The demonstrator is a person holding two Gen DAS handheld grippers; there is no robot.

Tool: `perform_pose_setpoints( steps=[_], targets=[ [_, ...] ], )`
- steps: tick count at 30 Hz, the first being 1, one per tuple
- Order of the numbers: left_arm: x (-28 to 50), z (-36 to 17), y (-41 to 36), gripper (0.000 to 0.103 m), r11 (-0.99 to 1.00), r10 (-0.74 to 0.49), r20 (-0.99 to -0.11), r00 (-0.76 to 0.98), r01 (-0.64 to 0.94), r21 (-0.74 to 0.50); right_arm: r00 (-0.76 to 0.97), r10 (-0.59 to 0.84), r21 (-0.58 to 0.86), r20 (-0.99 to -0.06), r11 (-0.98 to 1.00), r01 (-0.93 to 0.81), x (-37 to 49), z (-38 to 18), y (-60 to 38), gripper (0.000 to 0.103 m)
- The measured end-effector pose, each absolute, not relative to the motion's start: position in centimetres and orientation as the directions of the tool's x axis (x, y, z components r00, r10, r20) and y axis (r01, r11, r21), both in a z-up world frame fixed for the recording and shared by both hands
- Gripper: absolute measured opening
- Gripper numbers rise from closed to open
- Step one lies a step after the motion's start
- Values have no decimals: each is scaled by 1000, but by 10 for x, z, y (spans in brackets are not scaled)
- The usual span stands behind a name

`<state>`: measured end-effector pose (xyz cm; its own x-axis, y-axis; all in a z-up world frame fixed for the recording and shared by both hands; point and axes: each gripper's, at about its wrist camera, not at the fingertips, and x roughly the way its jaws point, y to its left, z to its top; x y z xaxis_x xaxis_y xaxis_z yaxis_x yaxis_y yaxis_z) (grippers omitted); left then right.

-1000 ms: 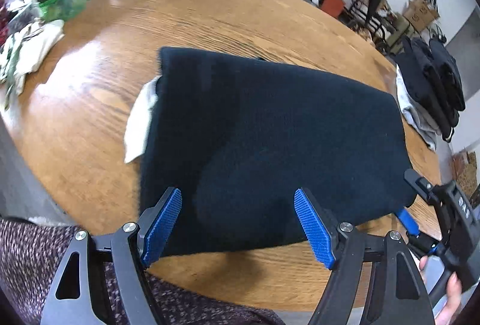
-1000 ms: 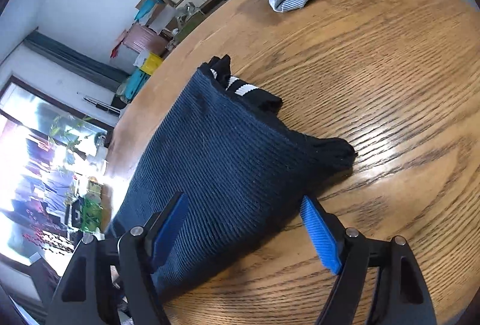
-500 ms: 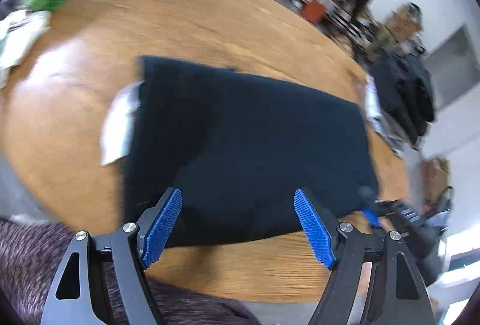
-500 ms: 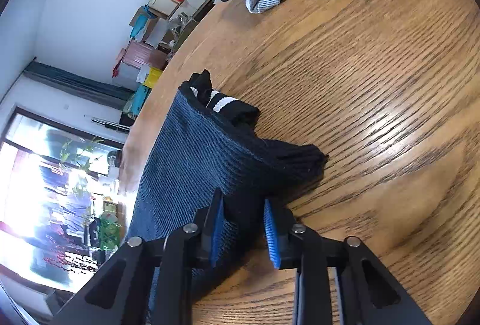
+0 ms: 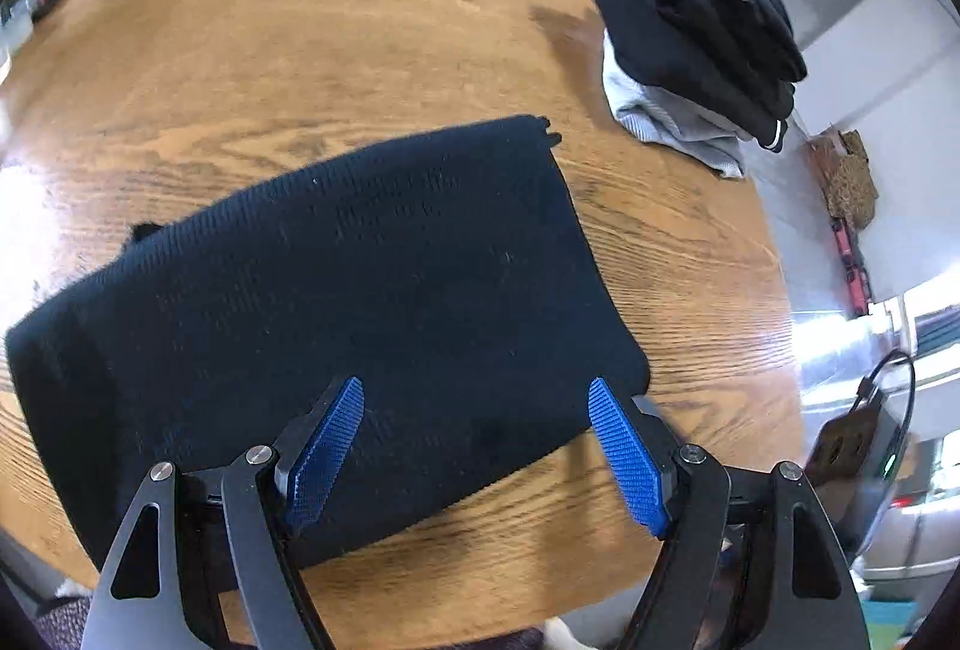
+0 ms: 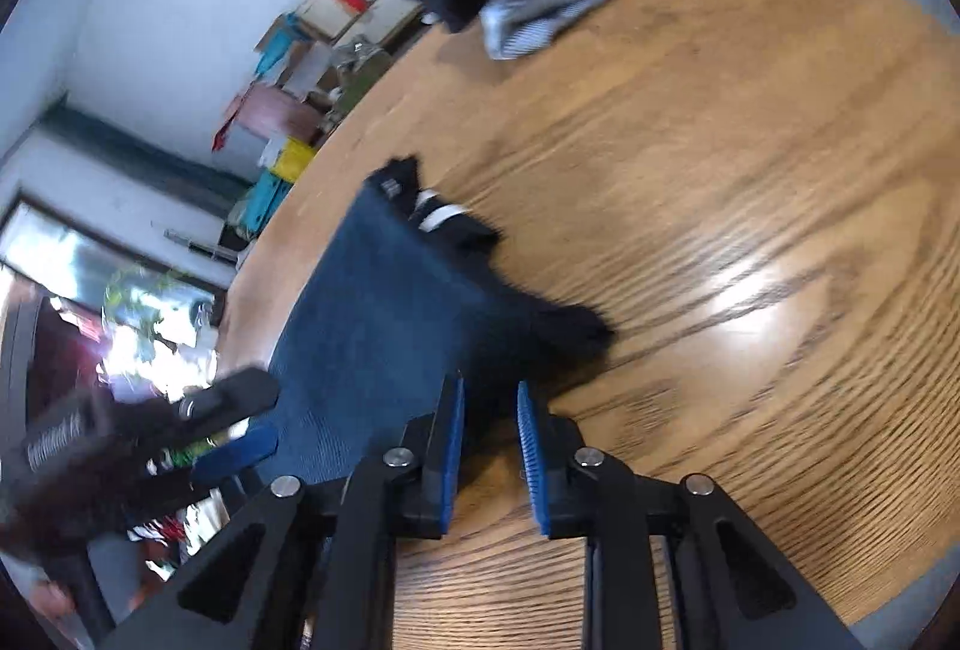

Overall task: Fold clothes
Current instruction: 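Lift the sweater edge with the right tool while the left tool grasps beside it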

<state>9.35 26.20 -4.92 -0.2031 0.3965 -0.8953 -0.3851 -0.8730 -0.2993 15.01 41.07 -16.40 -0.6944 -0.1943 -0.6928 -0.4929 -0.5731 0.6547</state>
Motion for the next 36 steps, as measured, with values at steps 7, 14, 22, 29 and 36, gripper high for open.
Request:
perform_pose_setpoints(
  steps=[7,14,22,29,36],
  targets=[
    [135,-43,251,78,-825,383,-773,-506,-563,-40,-715,-246,710,-655,-524,-470,154,-174,431,44],
    [176,-64,245,78,-728,288,-679,-675,-615,302,-699,-293,708,-653,-563,-426,130,-180,417,49],
    [206,-90,249,78,-638,274,-597,-754,-607,474,-682,-312,702,-662,-578,-417,113,-181,418,53],
    [222,-108,286,78,-520,272,-512,-815,-572,634,-701,-311,697,-642,-617,-365,106,-161,415,27],
    [201,-100,311,78,-550,337,-502,-796,-600,581,-731,-325,713,-600,-633,-303,101,-133,414,23]
  ],
)
